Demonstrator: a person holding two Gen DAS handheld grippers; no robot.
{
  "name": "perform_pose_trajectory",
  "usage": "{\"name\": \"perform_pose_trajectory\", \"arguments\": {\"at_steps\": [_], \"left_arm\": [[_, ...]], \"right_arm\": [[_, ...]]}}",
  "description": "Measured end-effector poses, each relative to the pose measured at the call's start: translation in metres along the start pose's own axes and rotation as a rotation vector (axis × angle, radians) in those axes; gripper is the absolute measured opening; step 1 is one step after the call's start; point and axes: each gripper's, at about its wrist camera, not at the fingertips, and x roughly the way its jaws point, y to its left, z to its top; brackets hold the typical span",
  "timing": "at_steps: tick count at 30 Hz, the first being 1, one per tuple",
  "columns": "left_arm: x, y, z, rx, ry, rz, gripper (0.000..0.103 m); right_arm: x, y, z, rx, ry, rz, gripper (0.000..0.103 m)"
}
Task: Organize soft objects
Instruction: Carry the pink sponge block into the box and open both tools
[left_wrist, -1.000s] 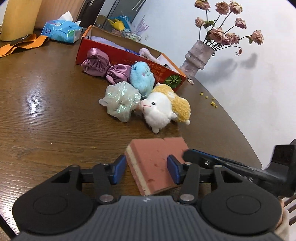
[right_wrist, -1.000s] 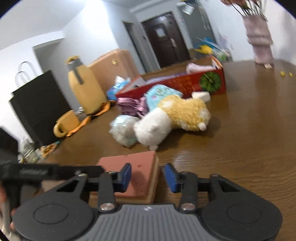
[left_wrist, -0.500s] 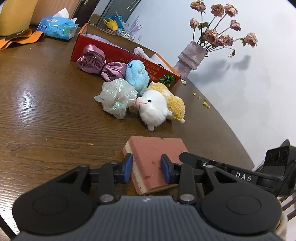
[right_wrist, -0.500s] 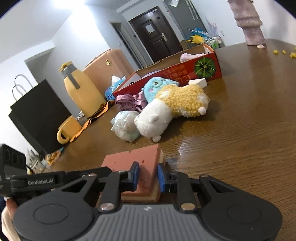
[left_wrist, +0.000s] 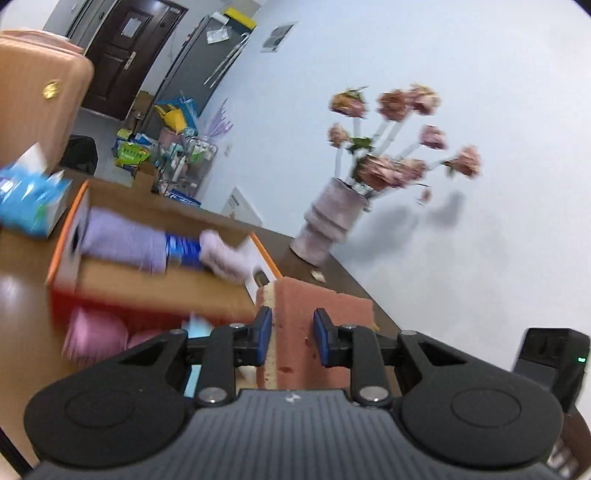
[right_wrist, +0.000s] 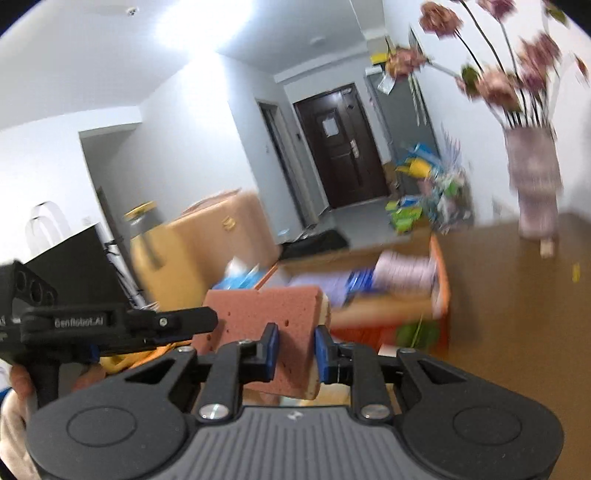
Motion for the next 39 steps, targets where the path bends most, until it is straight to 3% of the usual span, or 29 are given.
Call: {"name": "perform_pose_trajectory", "arguments": {"at_steps": [3, 7, 12, 17, 23, 27, 30, 32, 34, 36, 39], "left_arm": [[0.073, 0.02, 0.036, -0.041, 0.076, 0.031, 0.024], [0.148, 0.054, 0.045, -0.124, 0.172, 0.087, 0.024], [0.188, 0.072, 0.028, -0.116, 0.254, 0.157, 0.024], [0.202, 0.073, 0.017, -0.07, 0.34, 0.168, 0.03], [0.164, 0.056, 0.036, -0.003, 0.272, 0.173, 0.041], [0.103, 0.035, 0.061, 0.12, 0.165, 0.257, 0.046], [0.051, 0.02, 0.074, 0.216, 0.047, 0.371, 0.065], [0.018, 0.009, 0.075, 0.296, -0.049, 0.477, 0.082], [-0.008, 0.001, 0.072, 0.352, -0.117, 0.551, 0.087], [-0.028, -0.005, 0.067, 0.373, -0.16, 0.571, 0.092], [-0.05, -0.012, 0.063, 0.355, -0.194, 0.578, 0.095]], "right_arm": [[0.055, -0.028, 0.044, -0.013, 0.041, -0.079, 0.02], [0.129, -0.073, 0.063, 0.03, 0.161, -0.147, 0.02], [0.177, -0.106, 0.049, 0.081, 0.287, -0.198, 0.021], [0.186, -0.095, 0.039, 0.006, 0.332, -0.291, 0.022], [0.169, -0.085, 0.057, -0.028, 0.286, -0.328, 0.023], [0.136, -0.066, 0.08, -0.077, 0.231, -0.338, 0.025], [0.103, -0.042, 0.097, -0.13, 0.162, -0.335, 0.041], [0.081, -0.023, 0.104, -0.175, 0.103, -0.338, 0.059], [0.064, -0.005, 0.105, -0.223, 0.042, -0.331, 0.069], [0.049, 0.011, 0.103, -0.264, -0.02, -0.304, 0.082], [0.036, 0.033, 0.099, -0.304, -0.098, -0.299, 0.086]]}}
